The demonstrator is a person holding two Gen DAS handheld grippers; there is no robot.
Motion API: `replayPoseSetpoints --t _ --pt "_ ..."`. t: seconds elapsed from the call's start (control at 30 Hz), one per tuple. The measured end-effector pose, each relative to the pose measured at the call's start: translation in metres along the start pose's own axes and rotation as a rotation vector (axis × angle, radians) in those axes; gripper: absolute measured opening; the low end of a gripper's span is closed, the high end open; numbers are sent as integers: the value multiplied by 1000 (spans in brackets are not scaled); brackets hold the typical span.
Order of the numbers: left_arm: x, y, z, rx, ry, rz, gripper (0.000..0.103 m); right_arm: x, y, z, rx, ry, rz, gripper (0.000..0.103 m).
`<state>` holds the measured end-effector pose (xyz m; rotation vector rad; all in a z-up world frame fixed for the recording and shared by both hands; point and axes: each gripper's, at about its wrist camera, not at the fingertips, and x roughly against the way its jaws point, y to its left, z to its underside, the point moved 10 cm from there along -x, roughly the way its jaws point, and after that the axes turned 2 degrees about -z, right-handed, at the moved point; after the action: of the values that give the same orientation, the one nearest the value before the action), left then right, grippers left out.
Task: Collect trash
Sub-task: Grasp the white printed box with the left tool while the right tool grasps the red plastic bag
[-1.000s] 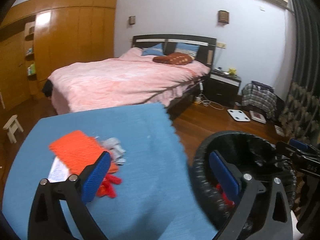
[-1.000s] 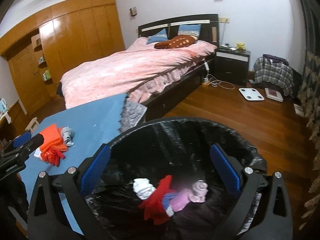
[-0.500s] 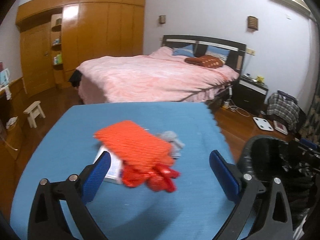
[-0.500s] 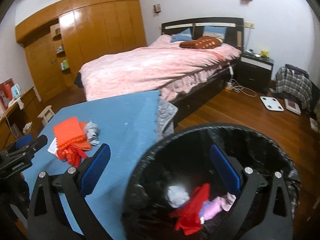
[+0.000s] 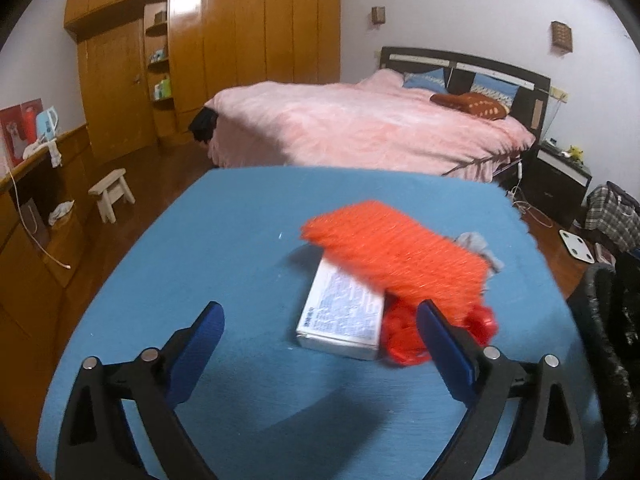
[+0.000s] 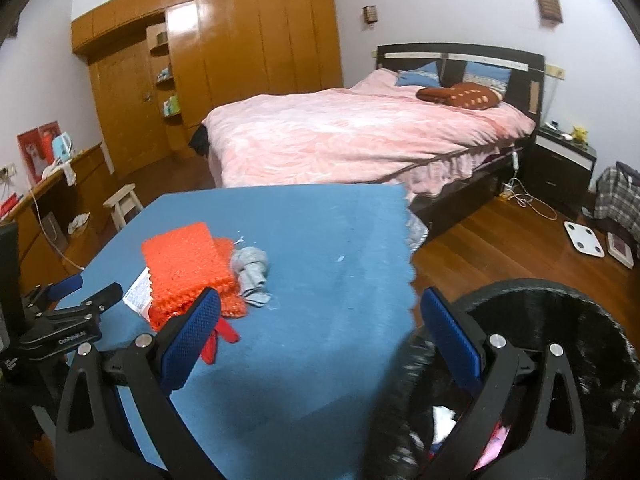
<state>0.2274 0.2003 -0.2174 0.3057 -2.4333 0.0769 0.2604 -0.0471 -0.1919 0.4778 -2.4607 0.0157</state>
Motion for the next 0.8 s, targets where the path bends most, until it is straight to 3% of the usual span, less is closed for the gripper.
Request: replayPoseSetpoints --t 0.3,0.67,0.8 --pt "-30 1 17 -19 76 9 91 -43 24 15 1 72 -16 97" --pt "-56 0 20 -9 136 27 90 -53 32 21 8 94 -21 97" --pt "-59 0 21 8 155 53 70 -52 33 21 10 94 -21 97"
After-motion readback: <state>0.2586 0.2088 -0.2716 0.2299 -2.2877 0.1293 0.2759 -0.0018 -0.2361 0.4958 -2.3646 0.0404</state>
